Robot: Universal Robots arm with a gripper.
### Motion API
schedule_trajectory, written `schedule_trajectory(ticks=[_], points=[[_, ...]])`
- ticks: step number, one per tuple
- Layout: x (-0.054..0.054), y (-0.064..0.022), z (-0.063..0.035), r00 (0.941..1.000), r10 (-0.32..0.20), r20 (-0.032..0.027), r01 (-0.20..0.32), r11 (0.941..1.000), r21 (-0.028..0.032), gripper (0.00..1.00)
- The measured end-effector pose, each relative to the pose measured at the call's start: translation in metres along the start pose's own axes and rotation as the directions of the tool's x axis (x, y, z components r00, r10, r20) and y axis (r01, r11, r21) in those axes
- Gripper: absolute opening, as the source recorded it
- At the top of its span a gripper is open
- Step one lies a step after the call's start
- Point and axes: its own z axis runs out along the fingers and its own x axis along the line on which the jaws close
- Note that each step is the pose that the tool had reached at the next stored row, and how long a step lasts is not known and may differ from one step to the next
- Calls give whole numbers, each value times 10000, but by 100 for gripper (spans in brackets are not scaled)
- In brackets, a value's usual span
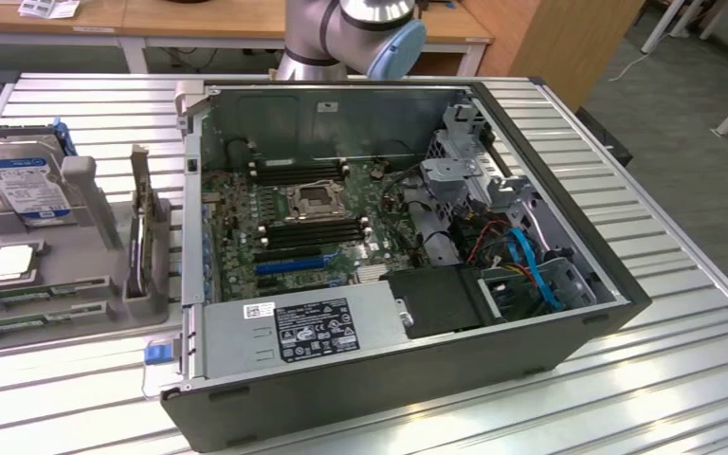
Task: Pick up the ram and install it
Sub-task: 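Pick up the ram and move it above insertion slot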
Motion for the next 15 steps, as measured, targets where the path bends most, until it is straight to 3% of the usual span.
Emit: schedule_trajectory(ticks=[15], points=[[2,-5,125,10000,1,0,-1,10000,0,30]])
